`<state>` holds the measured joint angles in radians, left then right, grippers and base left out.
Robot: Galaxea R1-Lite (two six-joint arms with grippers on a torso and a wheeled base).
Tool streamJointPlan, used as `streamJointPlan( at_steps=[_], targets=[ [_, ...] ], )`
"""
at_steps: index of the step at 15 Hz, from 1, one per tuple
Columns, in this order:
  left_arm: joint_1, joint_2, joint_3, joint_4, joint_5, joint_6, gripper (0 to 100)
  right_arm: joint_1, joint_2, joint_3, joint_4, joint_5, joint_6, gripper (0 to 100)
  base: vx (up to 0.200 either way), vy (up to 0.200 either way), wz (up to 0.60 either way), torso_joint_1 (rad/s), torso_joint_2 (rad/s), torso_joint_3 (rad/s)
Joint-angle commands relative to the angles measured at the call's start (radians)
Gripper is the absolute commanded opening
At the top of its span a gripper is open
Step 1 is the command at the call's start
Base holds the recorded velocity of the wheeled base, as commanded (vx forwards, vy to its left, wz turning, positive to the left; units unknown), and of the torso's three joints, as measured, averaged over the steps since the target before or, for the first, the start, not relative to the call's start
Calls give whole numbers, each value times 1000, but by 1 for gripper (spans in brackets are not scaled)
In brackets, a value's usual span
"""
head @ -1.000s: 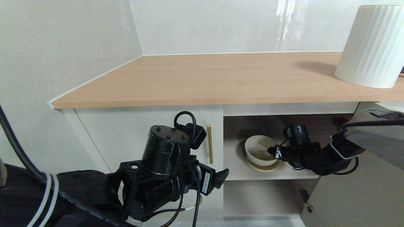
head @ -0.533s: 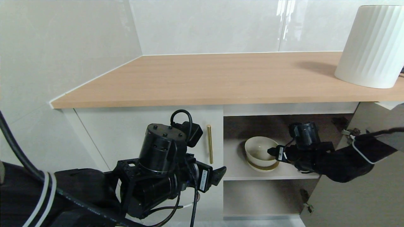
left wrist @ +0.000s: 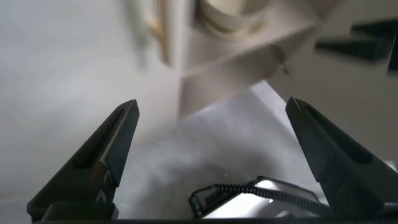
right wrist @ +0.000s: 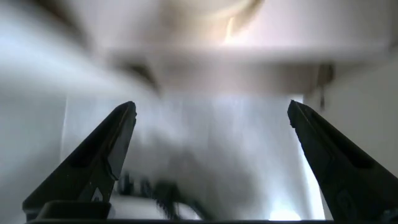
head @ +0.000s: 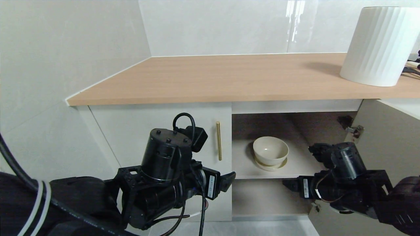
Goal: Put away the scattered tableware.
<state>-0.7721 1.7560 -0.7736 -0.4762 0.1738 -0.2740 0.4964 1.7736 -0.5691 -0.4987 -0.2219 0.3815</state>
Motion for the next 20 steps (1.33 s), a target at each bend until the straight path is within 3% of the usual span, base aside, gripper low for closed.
streamJointPlan(
  at_steps=[1,20],
  targets=[
    [1,-1,0,-1,0,-1,100,11,-48,63,-1,1,2,100,-200,0,0,7,-2,-2],
    [1,30,4,-1,-4,-1,100,33,-37,107,-1,7,4,100,-200,0,0,1,3,2]
  ],
)
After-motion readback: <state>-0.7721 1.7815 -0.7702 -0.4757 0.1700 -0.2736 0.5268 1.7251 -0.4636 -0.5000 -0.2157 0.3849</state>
